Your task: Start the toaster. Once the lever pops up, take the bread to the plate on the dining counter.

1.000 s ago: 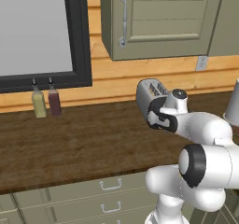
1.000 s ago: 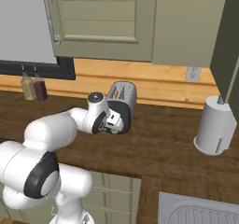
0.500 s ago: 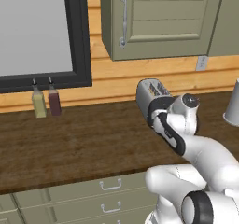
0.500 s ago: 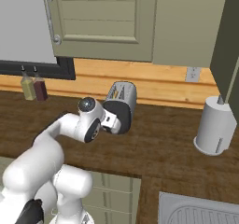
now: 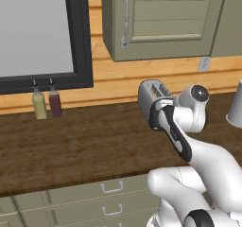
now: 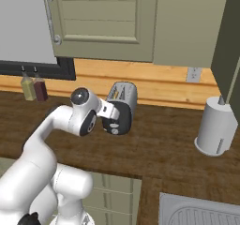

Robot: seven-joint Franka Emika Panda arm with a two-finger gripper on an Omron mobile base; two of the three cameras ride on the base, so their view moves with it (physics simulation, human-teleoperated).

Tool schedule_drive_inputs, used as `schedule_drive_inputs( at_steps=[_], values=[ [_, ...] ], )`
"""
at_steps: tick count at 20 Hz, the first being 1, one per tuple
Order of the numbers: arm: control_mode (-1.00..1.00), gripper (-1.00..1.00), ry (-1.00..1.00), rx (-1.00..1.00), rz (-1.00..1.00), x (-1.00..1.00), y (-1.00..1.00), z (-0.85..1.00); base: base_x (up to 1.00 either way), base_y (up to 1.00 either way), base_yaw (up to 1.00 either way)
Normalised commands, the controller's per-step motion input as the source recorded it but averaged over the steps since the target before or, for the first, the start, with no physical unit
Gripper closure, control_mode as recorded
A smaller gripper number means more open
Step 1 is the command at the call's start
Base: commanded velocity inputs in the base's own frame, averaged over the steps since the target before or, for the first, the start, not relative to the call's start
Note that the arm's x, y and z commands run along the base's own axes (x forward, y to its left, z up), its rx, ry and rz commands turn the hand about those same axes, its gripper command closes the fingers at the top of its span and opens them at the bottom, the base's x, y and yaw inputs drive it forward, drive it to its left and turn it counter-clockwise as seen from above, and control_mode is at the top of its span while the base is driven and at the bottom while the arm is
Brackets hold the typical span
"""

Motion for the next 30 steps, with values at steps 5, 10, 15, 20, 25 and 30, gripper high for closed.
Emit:
schedule_drive_inputs(
  at_steps=[5,10,15,20,25,30],
  values=[
    [-1.0,-1.0,-0.03,-0.07,0.05,-0.18,0.01,0.4,0.0,0.0,0.0],
    [-1.0,-1.0,-0.13,-0.06,0.09,-0.16,0.02,0.4,0.0,0.0,0.0],
    [-1.0,-1.0,-0.06,-0.06,0.05,-0.04,0.01,0.29,0.0,0.0,0.0],
    [-1.0,-1.0,-0.01,-0.03,0.02,0.0,0.02,0.19,0.0,0.0,0.0],
    [-1.0,-1.0,0.0,-0.01,0.0,0.07,0.03,0.06,0.0,0.0,0.0],
    [-1.0,-1.0,-0.06,0.0,0.01,0.02,0.09,0.01,0.0,0.0,0.0]
  ],
)
